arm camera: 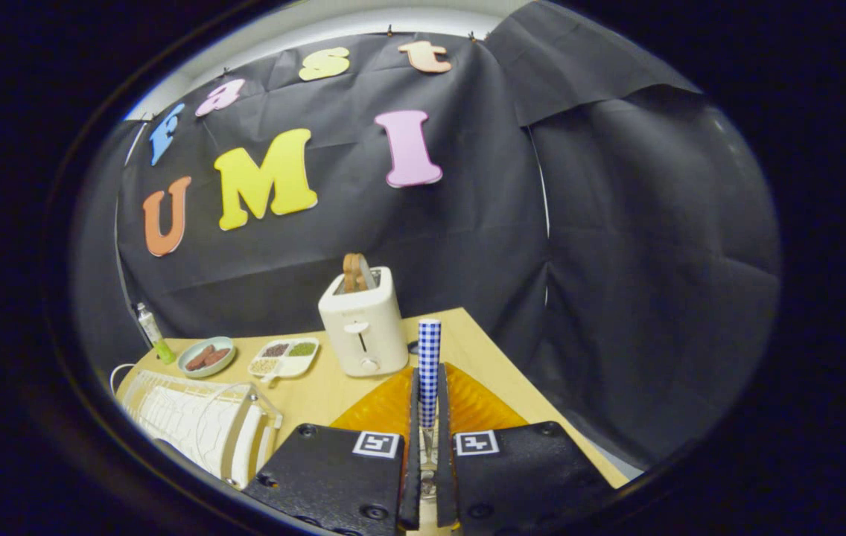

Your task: Take the plate from the dish rack, then take the spoon from the basket and place it into the plate.

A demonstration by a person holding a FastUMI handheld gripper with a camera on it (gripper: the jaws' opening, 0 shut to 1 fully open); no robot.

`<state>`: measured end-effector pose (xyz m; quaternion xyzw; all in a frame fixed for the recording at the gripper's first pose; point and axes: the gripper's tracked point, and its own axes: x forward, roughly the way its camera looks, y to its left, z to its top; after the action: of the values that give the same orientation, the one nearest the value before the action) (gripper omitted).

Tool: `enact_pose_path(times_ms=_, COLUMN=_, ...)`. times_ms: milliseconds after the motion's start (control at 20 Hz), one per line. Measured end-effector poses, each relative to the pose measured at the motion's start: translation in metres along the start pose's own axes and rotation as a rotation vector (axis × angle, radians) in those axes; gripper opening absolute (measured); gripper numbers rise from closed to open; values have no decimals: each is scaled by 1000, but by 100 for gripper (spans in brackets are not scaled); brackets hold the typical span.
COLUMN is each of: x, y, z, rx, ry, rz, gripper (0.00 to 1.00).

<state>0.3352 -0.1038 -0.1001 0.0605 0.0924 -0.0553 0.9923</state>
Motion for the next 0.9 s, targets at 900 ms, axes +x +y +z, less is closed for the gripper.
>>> enact_pose_path(times_ms=900, x=-212, y=173, z=-31, rx=-44, ry=-166, rz=249, gripper=14)
